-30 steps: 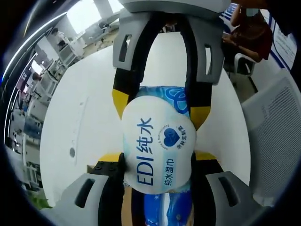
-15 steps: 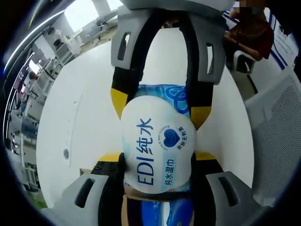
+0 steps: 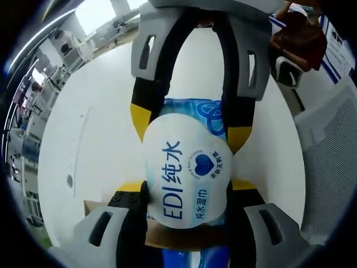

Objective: Operate the shoe box by opening the lid, removing the specified soft item, and placing it in the target area until the item is outside and the box remains undamaged.

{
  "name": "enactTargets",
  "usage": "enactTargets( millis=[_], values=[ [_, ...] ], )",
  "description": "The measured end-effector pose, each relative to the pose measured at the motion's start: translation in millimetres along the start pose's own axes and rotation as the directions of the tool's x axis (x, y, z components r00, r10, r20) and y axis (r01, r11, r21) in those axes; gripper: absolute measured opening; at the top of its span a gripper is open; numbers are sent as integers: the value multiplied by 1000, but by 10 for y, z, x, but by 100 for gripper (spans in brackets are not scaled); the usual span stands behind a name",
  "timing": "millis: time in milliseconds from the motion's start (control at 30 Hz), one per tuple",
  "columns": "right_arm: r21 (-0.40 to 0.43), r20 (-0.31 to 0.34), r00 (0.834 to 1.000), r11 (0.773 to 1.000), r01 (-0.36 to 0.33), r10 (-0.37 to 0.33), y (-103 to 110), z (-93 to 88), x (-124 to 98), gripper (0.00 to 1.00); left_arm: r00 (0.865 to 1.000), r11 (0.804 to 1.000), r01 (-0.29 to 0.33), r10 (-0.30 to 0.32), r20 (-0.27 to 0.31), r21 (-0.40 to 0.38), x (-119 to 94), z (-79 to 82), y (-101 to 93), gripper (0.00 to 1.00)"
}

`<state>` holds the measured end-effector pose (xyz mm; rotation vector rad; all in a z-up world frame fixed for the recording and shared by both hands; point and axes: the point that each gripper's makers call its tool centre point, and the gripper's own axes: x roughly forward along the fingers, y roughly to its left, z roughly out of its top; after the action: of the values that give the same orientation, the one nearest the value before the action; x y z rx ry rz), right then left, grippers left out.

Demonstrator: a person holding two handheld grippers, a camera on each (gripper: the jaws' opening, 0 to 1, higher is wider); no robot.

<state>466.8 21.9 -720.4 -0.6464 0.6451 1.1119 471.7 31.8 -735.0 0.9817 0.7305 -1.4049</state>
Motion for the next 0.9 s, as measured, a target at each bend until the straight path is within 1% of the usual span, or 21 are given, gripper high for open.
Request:
enactTargets(
  millis=[367, 900],
  values=[
    [9, 5, 1000, 1000, 0, 0, 14, -72, 90, 42, 1000, 1000, 17, -17, -17, -2, 114, -62, -13, 56],
    [30, 30, 1000, 1000, 1, -2, 21, -163, 135, 43, 999, 1000, 24, -24, -23, 1, 207, -65, -21, 57]
  ],
)
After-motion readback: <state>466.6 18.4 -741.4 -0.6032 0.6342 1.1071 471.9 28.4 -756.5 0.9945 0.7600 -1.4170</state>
